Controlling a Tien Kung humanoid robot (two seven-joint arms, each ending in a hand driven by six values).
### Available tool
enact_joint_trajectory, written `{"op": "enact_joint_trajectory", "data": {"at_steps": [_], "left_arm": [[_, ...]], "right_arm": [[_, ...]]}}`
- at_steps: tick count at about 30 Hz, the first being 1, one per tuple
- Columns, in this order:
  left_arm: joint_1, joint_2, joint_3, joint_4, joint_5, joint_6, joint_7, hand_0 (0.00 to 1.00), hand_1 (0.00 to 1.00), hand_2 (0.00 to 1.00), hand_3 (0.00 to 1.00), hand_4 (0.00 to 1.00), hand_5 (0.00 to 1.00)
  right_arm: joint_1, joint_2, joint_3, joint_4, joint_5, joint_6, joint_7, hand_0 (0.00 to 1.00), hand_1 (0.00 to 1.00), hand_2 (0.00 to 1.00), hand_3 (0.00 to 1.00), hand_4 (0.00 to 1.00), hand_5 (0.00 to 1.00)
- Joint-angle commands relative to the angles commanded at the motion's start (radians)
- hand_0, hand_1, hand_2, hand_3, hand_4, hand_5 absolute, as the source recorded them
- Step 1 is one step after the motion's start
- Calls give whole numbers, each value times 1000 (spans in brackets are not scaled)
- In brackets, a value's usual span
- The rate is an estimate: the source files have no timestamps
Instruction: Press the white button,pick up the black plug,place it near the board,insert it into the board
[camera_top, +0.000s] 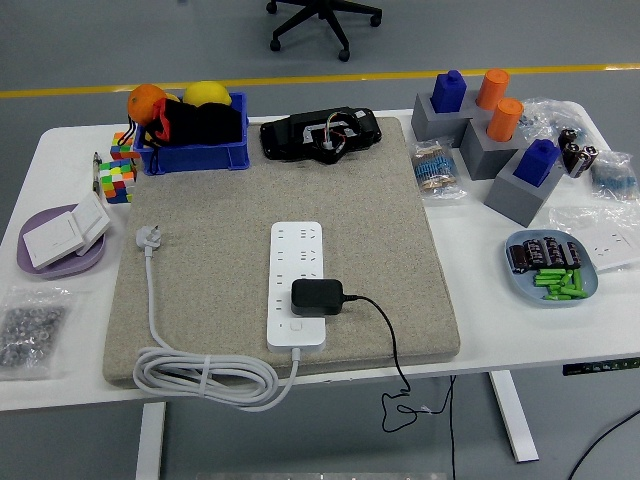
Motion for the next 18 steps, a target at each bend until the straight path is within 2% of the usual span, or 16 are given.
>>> {"op": "enact_joint_trajectory", "data": {"at_steps": [5,6,12,13,18], "left_arm": [[-5,0,-7,0,9,0,3,832,800,776,802,601,496],[-7,-1,-10,0,12,0,5,832,800,776,803,600,496],[-9,-5,-26,0,29,-1,10,832,800,776,803,600,496],[-8,-5,-29,0,32,-1,11,832,799,777,803,600,495],[-5,-5,-47,0,48,-1,16,832,799,777,803,600,495]], "right_arm": [[-8,5,18,5,13,15,-20,870,824,795,807,998,761],[-9,6,22,6,9,16,-26,849,795,769,784,988,726],[-9,18,36,4,1,9,-37,849,795,769,784,988,726],[-9,19,37,4,1,9,-38,819,757,734,741,900,567],[-17,24,28,-3,-1,13,-53,819,757,734,741,900,567]]}}
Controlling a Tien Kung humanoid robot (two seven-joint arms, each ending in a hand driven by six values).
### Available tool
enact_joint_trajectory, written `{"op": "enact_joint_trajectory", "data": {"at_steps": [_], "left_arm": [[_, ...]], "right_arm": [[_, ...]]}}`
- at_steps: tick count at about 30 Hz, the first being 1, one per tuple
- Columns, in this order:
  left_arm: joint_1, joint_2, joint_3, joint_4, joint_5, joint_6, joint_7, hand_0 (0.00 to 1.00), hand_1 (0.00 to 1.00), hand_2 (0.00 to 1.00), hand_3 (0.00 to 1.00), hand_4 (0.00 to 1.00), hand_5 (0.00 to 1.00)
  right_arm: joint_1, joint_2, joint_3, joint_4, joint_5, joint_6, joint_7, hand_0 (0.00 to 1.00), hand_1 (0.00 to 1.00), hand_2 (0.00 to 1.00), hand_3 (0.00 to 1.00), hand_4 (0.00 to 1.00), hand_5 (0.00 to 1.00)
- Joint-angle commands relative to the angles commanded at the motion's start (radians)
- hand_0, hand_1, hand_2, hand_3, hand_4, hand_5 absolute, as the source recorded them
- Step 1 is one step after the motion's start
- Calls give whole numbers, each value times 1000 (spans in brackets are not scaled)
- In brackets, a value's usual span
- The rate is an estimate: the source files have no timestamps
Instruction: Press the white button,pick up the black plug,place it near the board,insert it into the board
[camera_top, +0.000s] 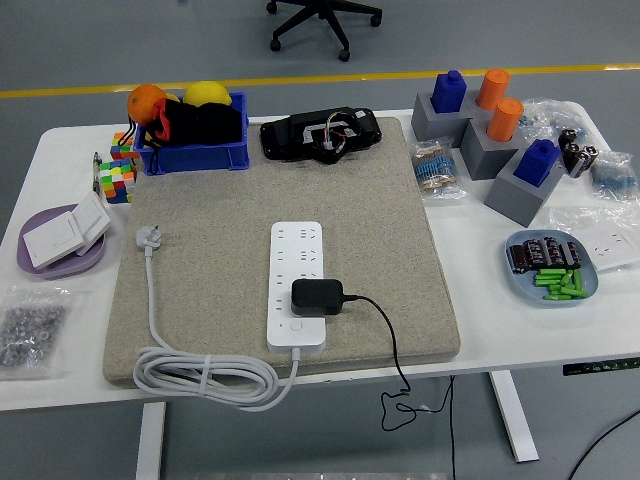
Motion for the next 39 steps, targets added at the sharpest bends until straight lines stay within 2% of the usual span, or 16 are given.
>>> {"op": "enact_joint_trajectory", "data": {"at_steps": [1,12,30,31,36,39], "left_arm": [[1,0,-1,0,0,0,0,832,800,777,803,600,495],[14,2,-18,0,17,-1,4,832,799,777,803,601,495],[42,2,-36,0,36,-1,6,832,799,776,804,600,496],[45,2,-41,0,40,-1,7,833,800,777,804,601,496],[56,4,-85,0,85,-3,18,833,800,777,804,601,496],[58,6,-87,0,87,-2,18,833,800,777,804,601,496]], "right_arm": [[-1,1,-1,-1,-1,1,-3,807,747,722,717,882,537],[-12,11,-6,-7,-16,15,-57,803,743,722,708,873,529],[-48,27,4,-6,-19,20,-86,767,732,724,723,898,579],[-51,30,4,-6,-18,22,-85,766,727,724,711,871,525],[-61,35,-1,-10,-16,28,-85,766,727,724,711,871,525],[-66,35,5,-8,-17,28,-89,767,706,713,705,876,550]]}}
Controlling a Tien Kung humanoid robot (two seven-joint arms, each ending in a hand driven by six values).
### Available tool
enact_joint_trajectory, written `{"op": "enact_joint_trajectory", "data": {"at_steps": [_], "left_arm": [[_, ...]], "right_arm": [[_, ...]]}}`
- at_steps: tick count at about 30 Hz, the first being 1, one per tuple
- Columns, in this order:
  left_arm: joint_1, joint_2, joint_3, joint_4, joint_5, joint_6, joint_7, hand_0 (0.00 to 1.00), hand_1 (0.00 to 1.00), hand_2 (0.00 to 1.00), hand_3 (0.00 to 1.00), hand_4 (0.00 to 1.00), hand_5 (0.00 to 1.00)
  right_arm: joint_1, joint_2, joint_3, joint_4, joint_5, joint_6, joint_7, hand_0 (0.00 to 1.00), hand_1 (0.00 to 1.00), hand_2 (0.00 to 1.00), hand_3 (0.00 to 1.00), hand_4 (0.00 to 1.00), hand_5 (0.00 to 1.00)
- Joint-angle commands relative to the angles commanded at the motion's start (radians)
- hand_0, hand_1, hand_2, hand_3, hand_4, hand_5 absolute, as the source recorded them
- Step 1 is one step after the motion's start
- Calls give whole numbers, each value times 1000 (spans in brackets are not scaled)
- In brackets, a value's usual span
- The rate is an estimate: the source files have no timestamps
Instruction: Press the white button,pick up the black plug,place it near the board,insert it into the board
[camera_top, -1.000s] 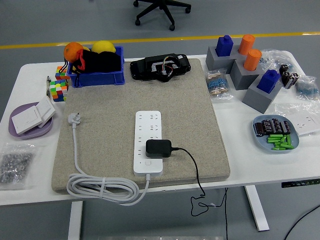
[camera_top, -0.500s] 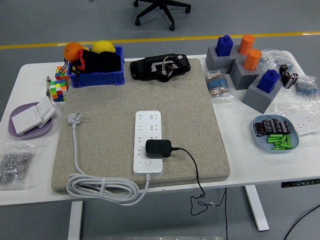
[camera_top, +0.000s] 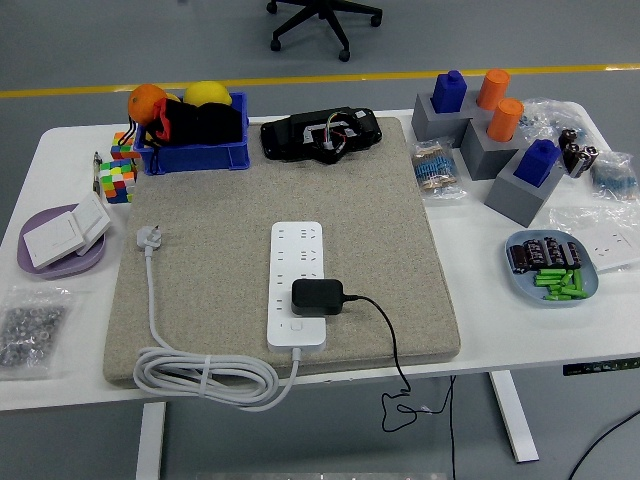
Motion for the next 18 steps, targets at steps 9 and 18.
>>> {"op": "enact_joint_trajectory", "data": {"at_steps": [9,18], "left_arm": [[-2,7,10,0,-11,1,-5,833,800,776,804,601,497],[-1,10,-17,0,10,0,2,833,800,777,804,601,497]], "right_arm": [[-3,1,9,-3,-2,2,-6,765,696,695,691,876,555],[13,-3,-22,-8,1,10,-20,757,689,686,680,871,538]]}}
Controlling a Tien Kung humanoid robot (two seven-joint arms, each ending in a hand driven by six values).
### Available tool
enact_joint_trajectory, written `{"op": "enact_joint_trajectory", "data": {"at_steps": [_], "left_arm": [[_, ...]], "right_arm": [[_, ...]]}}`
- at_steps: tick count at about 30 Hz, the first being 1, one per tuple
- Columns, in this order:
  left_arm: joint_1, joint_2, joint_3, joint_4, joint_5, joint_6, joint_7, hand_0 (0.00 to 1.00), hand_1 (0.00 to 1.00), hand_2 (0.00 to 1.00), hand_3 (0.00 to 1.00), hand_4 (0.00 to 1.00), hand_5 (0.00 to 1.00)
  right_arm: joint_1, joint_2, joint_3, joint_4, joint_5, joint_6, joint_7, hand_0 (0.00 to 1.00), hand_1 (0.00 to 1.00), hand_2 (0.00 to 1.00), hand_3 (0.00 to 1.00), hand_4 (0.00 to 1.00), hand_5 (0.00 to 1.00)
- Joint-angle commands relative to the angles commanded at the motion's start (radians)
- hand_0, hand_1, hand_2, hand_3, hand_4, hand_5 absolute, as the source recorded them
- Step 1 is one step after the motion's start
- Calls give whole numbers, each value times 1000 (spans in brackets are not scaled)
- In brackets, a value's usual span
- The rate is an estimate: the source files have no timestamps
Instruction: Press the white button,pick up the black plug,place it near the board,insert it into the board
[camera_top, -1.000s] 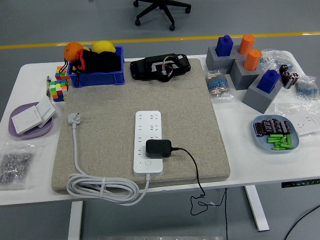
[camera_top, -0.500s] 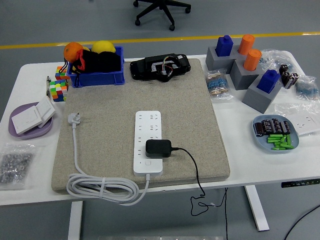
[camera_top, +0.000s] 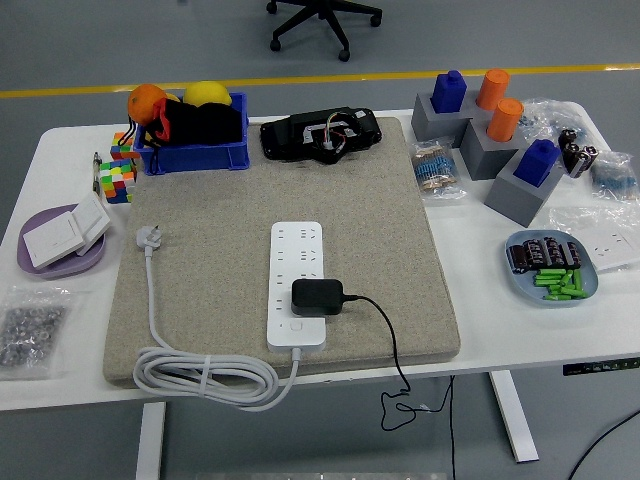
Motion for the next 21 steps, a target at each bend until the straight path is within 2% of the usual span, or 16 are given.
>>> {"op": "enact_joint_trajectory", "data": {"at_steps": [3,9,10,15,21], "left_arm": [[-10,2,3,0,-3,0,0,833,800,777,804,601,497],[-37,4,68,0,-80,4,-14,833,800,777,804,600,495],[-40,4,77,0,-89,5,-17,833,801,777,804,601,496],[-52,-2,49,0,-64,4,-5,833,801,777,804,601,496],[-59,0,55,0,-63,2,0,832,800,776,804,601,496]], "right_arm": [[8,-4,-13,2,4,8,-7,757,689,686,680,871,538],[10,-15,-3,5,3,15,-18,755,689,684,676,867,533],[13,-16,-1,6,3,15,-18,755,684,685,676,868,556],[27,-26,-5,6,2,17,-18,755,684,685,676,868,556],[45,-29,-9,2,1,18,-19,754,680,679,677,867,558]]}}
